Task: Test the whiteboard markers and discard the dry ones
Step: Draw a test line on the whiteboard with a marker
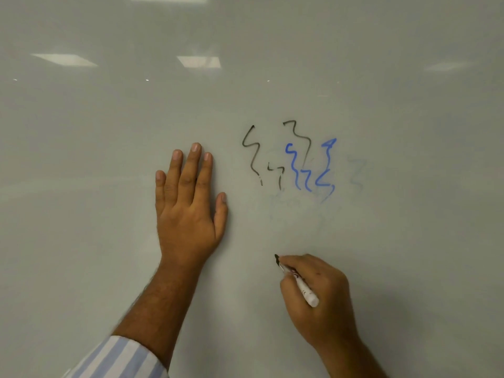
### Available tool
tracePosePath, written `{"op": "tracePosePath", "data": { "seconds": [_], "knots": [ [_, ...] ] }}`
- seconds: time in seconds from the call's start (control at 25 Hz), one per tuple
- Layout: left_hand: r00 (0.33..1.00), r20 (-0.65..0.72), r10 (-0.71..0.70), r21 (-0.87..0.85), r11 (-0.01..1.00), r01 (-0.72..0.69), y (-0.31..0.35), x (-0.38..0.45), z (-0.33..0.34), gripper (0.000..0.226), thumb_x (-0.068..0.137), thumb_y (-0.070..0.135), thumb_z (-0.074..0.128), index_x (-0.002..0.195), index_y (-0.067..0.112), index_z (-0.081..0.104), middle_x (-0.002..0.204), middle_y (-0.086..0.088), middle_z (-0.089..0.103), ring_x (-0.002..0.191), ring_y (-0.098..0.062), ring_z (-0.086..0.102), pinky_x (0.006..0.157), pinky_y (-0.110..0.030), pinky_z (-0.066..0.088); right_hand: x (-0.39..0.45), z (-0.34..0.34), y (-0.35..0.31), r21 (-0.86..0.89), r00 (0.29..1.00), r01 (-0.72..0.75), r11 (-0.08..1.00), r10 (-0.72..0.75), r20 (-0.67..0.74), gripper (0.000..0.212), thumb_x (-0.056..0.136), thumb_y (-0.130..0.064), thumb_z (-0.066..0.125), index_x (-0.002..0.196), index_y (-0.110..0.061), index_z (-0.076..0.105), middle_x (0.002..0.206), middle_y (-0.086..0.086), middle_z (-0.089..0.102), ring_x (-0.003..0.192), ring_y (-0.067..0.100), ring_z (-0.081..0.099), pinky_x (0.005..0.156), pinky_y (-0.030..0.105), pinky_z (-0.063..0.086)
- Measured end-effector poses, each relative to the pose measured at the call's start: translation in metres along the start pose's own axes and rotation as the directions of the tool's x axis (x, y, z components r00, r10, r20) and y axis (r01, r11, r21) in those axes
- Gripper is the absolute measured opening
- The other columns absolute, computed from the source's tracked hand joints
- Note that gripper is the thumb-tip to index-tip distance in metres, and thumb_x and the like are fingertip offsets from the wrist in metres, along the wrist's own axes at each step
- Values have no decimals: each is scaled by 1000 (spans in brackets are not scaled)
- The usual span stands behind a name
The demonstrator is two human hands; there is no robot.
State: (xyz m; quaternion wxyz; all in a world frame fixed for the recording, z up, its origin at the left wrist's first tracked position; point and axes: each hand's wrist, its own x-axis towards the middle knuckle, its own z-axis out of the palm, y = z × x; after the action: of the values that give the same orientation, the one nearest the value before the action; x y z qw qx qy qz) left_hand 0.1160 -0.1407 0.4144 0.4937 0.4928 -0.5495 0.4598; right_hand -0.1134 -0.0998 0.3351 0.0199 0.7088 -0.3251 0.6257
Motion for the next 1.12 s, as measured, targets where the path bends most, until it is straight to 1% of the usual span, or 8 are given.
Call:
{"op": "tracePosePath", "data": {
  "seconds": [0.16, 0.28, 0.4, 0.52, 0.64, 0.8, 0.92, 1.12],
  "knots": [
    [1000, 9, 9, 0, 1000, -9, -2, -3, -1, 65, 105, 33, 52, 164, 11, 32, 172, -10, 27, 162, -32, 19, 130, -57, 16, 34, 27, -22, 31, 976, 215, 976, -213, -40, 33, 95, -10, 62, 123, -1, 75, 108, 8, 75, 95, 24, 73, 87, 30, 59],
    [999, 32, 28, -10, 1000, -28, -5, -5, -1, 64, 107, 32, 50, 164, 10, 31, 173, -11, 24, 162, -31, 17, 131, -55, 14, 57, 45, -37, -13, 960, 280, 960, -280, 0, 34, 92, -11, 62, 121, -2, 77, 99, 9, 75, 84, 25, 71, 77, 35, 60],
    [999, 29, 23, -12, 1000, -23, -7, -8, -2, 61, 108, 30, 49, 164, 11, 33, 172, -9, 25, 162, -30, 19, 131, -54, 14, 52, 35, -22, -108, 949, 273, 956, -286, -133, 28, 86, -7, 62, 107, -1, 80, 87, 10, 75, 73, 31, 71, 68, 38, 60],
    [999, 24, 43, 2, 999, -43, -7, -11, -2, 60, 108, 29, 49, 164, 11, 33, 172, -9, 25, 161, -30, 20, 131, -54, 14, 26, 26, -13, -144, 970, 223, 964, -234, -67, 20, 82, -12, 60, 86, -8, 79, 70, 2, 67, 58, 25, 62, 55, 28, 50],
    [999, 31, 39, -14, 999, -38, -8, -14, -3, 60, 108, 28, 50, 163, 11, 34, 172, -9, 27, 161, -31, 21, 131, -54, 15, 5, 12, 0, -116, 1000, 5, 993, -9, -29, 19, 80, -19, 56, 64, -16, 65, 55, -8, 53, 47, 16, 48, 47, 27, 38],
    [998, 37, 49, -27, 998, -48, -8, -17, -3, 60, 108, 28, 51, 163, 10, 34, 172, -10, 28, 161, -31, 21, 131, -54, 15, -1, -6, 15, 34, 953, -154, 988, 157, -261, 18, 87, -10, 66, 95, -10, 82, 87, -3, 79, 75, 14, 74, 69, 27, 57],
    [997, 35, 62, -51, 997, -60, -10, -19, -4, 60, 107, 26, 52, 163, 10, 36, 171, -10, 29, 161, -30, 22, 131, -53, 15, 7, -12, 32, 76, 877, -202, 977, 214, -430, 26, 93, -10, 65, 113, -1, 80, 105, 4, 80, 95, 18, 78, 85, 34, 61],
    [992, 38, 117, -124, 986, -111, -12, -25, -6, 62, 100, 6, 51, 161, 7, 39, 170, -9, 30, 160, -28, 24, 132, -50, 15, -37, 11, 16, 15, 978, -108, 994, 109, -176, 25, 91, -13, 64, 109, -11, 81, 97, -4, 80, 86, 17, 78, 76, 39, 64]
  ]
}}
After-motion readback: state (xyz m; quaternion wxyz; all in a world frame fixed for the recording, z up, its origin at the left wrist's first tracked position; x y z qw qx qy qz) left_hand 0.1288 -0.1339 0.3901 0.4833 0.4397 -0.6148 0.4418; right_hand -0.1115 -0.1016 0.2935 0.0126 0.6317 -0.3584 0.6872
